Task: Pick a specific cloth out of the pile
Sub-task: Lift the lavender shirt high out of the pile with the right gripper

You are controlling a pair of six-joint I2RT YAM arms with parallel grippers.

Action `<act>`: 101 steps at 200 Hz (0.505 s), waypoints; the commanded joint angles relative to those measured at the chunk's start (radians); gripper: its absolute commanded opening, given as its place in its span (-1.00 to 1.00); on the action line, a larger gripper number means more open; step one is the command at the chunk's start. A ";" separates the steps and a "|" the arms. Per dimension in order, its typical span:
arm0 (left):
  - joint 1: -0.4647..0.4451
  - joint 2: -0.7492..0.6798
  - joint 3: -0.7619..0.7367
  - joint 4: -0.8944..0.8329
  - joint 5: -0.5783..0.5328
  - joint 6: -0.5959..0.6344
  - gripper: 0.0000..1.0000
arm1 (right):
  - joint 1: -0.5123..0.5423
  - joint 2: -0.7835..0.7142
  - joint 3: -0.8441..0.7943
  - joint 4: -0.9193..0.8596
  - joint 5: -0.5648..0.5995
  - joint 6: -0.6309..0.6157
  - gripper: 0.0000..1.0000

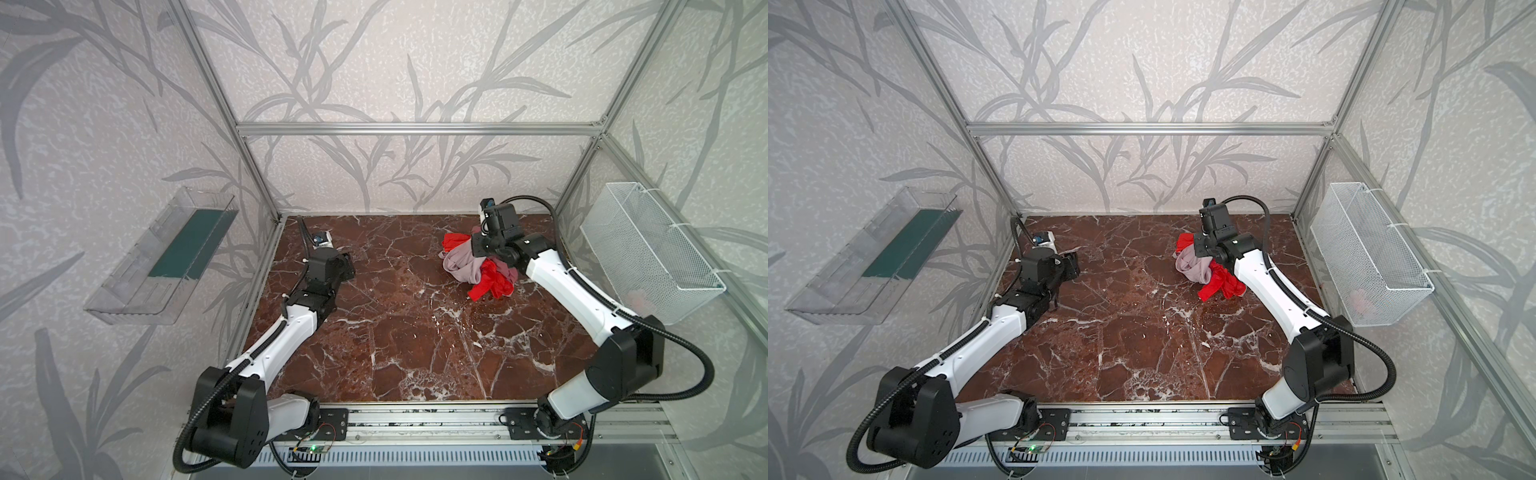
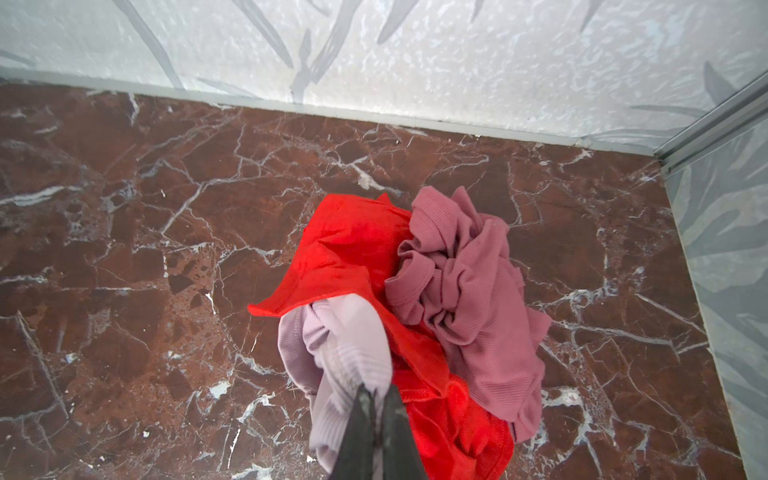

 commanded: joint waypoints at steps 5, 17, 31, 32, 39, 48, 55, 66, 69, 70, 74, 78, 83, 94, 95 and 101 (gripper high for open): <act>-0.004 -0.014 0.046 -0.024 0.010 -0.026 0.08 | -0.020 -0.063 0.065 -0.046 -0.062 0.009 -1.00; -0.004 -0.009 0.057 -0.029 0.015 -0.030 0.08 | -0.024 -0.082 0.093 -0.062 -0.080 0.007 -1.00; -0.004 -0.008 0.070 -0.035 0.016 -0.031 0.08 | -0.027 -0.097 0.126 -0.078 -0.102 0.008 -1.00; -0.004 -0.008 0.071 -0.034 0.016 -0.030 0.08 | -0.028 -0.099 0.130 -0.079 -0.105 0.008 -1.00; -0.004 -0.006 0.077 -0.033 0.014 -0.029 0.07 | -0.029 -0.106 0.149 -0.089 -0.118 0.007 -1.00; -0.004 -0.002 0.083 -0.032 0.013 -0.026 0.07 | -0.030 -0.115 0.173 -0.094 -0.130 0.008 -1.00; -0.004 0.002 0.088 -0.032 0.010 -0.026 0.07 | -0.033 -0.121 0.191 -0.099 -0.144 0.008 -1.00; -0.004 0.006 0.093 -0.031 0.011 -0.026 0.07 | -0.035 -0.125 0.229 -0.112 -0.166 0.007 -1.00; -0.004 0.007 0.095 -0.031 0.012 -0.026 0.07 | -0.036 -0.125 0.235 -0.114 -0.169 0.008 -1.00; -0.004 0.008 0.095 -0.031 0.012 -0.026 0.07 | -0.038 -0.125 0.240 -0.115 -0.171 0.007 -1.00; -0.004 0.010 0.094 -0.030 0.015 -0.026 0.08 | -0.036 -0.125 0.249 -0.118 -0.174 0.006 -1.00; -0.004 0.012 0.096 -0.027 0.016 -0.025 0.07 | -0.036 -0.125 0.261 -0.122 -0.179 0.005 -1.00; -0.004 0.014 0.095 -0.024 0.016 -0.023 0.07 | -0.038 -0.125 0.274 -0.125 -0.185 0.005 -1.00; -0.004 0.021 0.096 -0.019 0.013 -0.022 0.07 | -0.038 -0.125 0.301 -0.129 -0.199 0.005 -1.00; -0.004 0.023 0.096 -0.019 0.014 -0.022 0.07 | -0.038 -0.125 0.301 -0.129 -0.199 0.005 -1.00; -0.005 0.026 0.098 -0.018 0.015 -0.023 0.07 | -0.039 -0.124 0.315 -0.130 -0.209 0.008 -1.00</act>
